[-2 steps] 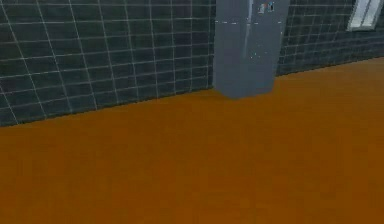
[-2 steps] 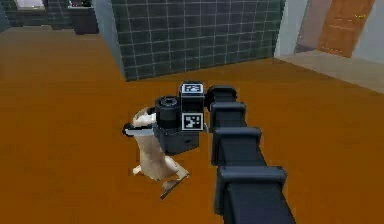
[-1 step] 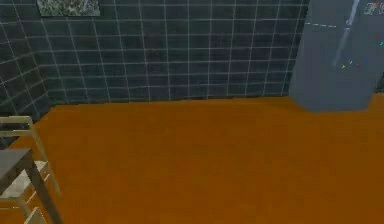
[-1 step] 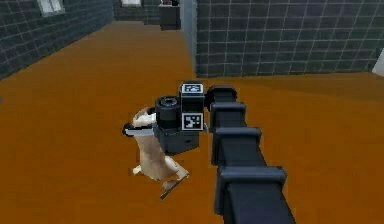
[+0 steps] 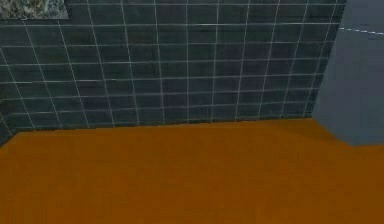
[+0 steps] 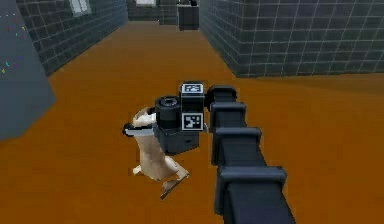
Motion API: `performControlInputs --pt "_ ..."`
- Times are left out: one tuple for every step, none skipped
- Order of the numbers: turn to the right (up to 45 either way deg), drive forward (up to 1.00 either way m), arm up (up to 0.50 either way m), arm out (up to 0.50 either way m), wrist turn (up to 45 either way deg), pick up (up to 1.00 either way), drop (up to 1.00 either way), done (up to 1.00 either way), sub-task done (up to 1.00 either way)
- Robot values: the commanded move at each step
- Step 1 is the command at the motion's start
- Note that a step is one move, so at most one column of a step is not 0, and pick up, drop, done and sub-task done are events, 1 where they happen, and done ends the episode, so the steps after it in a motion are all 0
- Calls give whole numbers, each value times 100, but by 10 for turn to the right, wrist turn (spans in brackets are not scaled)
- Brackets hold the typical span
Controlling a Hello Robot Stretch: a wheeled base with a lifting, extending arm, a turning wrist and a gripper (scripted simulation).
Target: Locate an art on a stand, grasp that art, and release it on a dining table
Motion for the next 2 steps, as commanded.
performControlInputs --pt "-420 0 0 0 0 0 0 0 0" --pt "0 40 0 0 0 0 0 0 0"
